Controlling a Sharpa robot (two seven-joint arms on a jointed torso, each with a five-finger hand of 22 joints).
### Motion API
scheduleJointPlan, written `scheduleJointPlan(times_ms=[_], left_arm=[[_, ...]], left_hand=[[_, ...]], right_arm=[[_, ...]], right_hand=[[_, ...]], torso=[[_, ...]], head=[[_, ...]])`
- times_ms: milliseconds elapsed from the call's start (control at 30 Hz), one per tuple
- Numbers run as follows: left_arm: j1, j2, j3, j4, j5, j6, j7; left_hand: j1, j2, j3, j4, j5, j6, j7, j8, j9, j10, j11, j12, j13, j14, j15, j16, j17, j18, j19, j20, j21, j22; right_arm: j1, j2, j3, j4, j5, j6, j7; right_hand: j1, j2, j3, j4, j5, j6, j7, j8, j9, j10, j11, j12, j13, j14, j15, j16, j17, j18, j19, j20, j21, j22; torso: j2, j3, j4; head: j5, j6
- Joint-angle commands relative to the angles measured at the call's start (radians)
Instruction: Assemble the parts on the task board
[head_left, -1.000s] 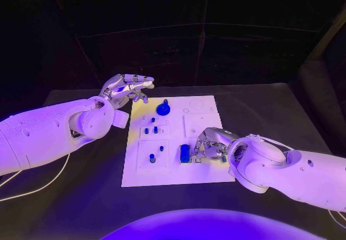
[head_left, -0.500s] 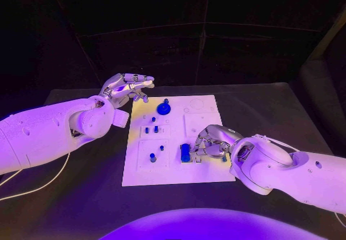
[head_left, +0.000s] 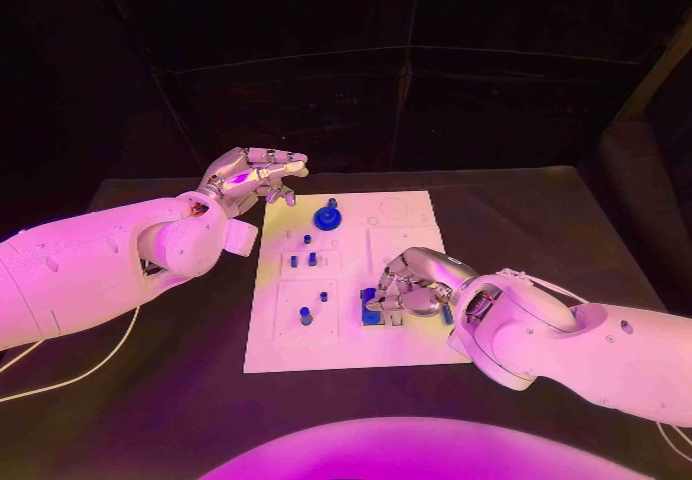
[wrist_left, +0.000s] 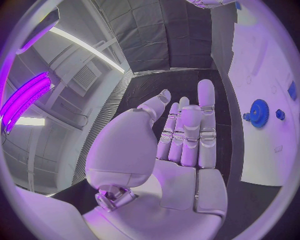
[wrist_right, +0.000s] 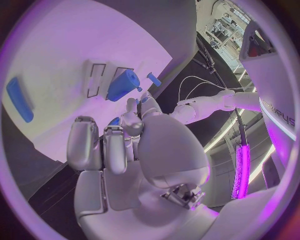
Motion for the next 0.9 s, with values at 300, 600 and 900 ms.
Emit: scheduleJointPlan(times_ms=[300, 600, 900], left_arm=[[0.001, 0.000, 0.001, 0.002, 0.003, 0.013, 0.003], [0.001, 0.001, 0.001, 0.000, 0.003, 0.013, 0.003], [0.001, 0.001, 0.000, -0.001, 0.003, 0.013, 0.002]], left_hand=[[0.000, 0.008, -0.007, 0.001, -0.001, -0.008, -0.001, 0.000, -0.001, -0.005, -0.002, 0.004, 0.001, -0.008, 0.001, 0.000, -0.001, 0.020, 0.002, 0.008, -0.004, -0.001], [0.005, 0.011, -0.010, -0.001, -0.001, -0.010, 0.000, 0.001, -0.001, -0.009, -0.001, 0.007, 0.002, -0.009, 0.001, 0.001, -0.003, 0.020, 0.003, 0.009, -0.006, -0.003], [0.005, 0.011, -0.010, -0.001, -0.001, -0.010, 0.000, 0.001, -0.001, -0.009, -0.001, 0.007, 0.002, -0.009, 0.001, 0.001, -0.003, 0.020, 0.003, 0.009, -0.006, -0.003]], right_arm=[[0.001, 0.031, 0.000, -0.026, -0.028, 0.077, -0.033], [0.001, 0.033, 0.000, -0.034, -0.060, 0.098, -0.066], [0.001, 0.029, 0.000, -0.033, -0.095, 0.145, -0.085]], right_hand=[[0.042, 0.010, 0.011, -0.032, -0.039, 0.013, -0.004, 0.005, 0.001, 0.005, -0.003, -0.005, 0.002, 0.072, -0.006, 0.007, 0.082, -0.015, 0.004, -0.007, 0.005, 0.003], [0.061, 0.021, 0.020, -0.049, -0.047, 0.019, -0.007, 0.004, 0.000, 0.007, -0.006, -0.006, 0.004, 0.072, -0.008, 0.008, 0.084, -0.015, 0.004, -0.008, 0.005, 0.004], [0.093, 0.032, 0.043, -0.080, -0.092, 0.027, -0.008, -0.004, -0.004, 0.006, -0.007, -0.012, 0.004, 0.072, -0.009, 0.007, 0.086, -0.015, 0.004, -0.010, 0.004, 0.005]], torso=[[0.001, -0.0001, -0.0023], [0.000, 0.0006, -0.0019], [0.000, 0.0008, -0.0018]], head=[[0.008, -0.002], [0.007, -0.004], [0.008, -0.006]])
